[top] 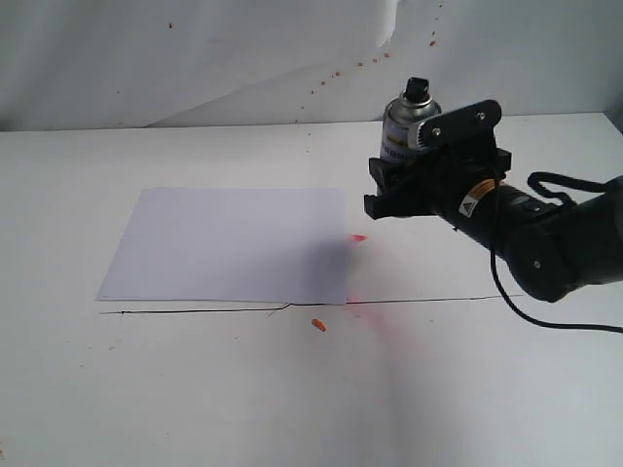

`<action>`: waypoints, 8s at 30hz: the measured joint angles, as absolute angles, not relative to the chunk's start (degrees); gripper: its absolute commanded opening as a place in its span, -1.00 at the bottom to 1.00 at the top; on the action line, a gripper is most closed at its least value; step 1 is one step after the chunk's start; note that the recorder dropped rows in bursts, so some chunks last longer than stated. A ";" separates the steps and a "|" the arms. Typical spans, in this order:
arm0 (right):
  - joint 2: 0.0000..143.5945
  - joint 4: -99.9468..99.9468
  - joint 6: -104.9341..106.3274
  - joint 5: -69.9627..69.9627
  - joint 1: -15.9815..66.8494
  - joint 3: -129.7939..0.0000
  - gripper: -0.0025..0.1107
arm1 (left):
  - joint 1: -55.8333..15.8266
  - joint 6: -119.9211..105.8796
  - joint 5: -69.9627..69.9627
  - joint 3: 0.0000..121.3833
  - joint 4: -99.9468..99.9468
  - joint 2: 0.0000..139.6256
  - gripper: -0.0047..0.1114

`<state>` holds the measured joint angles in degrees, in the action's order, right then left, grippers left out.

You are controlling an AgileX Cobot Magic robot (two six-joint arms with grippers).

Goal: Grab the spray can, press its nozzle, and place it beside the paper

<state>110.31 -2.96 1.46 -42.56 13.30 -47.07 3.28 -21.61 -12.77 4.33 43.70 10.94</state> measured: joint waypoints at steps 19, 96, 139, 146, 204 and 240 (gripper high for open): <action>122.17 -3.37 -0.76 -50.37 13.30 -50.98 -0.96 | 3.28 -21.61 -12.77 4.33 43.70 10.94 -0.92; 57.16 3.58 0.67 -31.94 14.69 -28.74 -0.96 | 3.28 -21.61 -12.55 4.33 43.70 10.94 -0.92; 29.98 12.38 13.34 8.70 6.69 -24.14 -0.96 | 3.28 -21.61 -12.55 4.33 43.70 10.94 -0.92; 18.83 11.26 13.98 17.05 -0.88 -24.14 -0.96 | 3.28 -21.61 -12.55 4.33 43.70 10.94 -0.92; 0.31 2.36 3.58 19.68 7.30 -0.23 -0.96 | 3.28 -21.61 -12.55 4.33 43.70 10.94 -0.92; 0.31 2.36 3.58 19.68 7.30 -0.23 -0.96 | 3.28 -21.61 -12.55 4.33 43.70 10.94 -0.92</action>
<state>0.31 2.36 3.58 19.68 7.30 -0.23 3.28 -21.61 -12.55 4.33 43.70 10.94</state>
